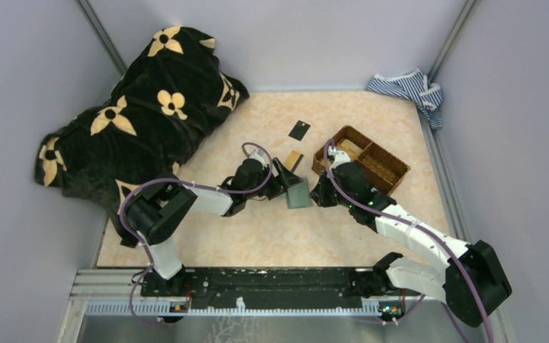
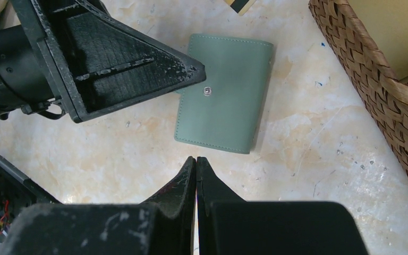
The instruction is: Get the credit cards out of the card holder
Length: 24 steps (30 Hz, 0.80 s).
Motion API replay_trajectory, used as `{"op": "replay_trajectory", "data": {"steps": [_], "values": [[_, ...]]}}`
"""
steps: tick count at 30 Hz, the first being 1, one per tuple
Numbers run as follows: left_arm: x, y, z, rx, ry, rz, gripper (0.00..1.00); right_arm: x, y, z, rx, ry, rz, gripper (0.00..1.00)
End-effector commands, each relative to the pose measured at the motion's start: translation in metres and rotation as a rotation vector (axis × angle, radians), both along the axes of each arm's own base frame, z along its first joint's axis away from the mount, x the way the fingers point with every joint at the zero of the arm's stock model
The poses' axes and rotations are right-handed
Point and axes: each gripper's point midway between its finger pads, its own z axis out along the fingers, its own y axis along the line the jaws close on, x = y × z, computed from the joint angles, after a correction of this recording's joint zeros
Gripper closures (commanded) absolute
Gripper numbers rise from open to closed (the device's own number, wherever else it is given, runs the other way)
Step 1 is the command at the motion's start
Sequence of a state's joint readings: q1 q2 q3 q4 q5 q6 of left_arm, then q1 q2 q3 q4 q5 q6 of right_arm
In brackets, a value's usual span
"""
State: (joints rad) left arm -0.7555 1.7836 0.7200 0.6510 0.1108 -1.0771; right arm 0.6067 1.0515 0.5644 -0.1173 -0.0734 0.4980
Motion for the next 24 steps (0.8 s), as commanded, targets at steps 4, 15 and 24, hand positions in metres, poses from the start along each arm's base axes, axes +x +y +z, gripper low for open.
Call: {"op": "replay_trajectory", "data": {"steps": [4,15,24], "values": [[0.0,-0.026,0.022,-0.06,-0.049,-0.06,0.14,0.012,0.006,0.011,0.012,-0.05,-0.013,1.0],[0.004,-0.036,0.029,-0.059,-0.068,-0.079,0.15,0.035,-0.03,-0.059,-0.226,0.068,-0.228,1.0],[0.001,-0.041,0.022,-0.061,-0.049,-0.102,0.15,0.052,-0.007,-0.07,-0.129,0.068,-0.174,1.0]]}}
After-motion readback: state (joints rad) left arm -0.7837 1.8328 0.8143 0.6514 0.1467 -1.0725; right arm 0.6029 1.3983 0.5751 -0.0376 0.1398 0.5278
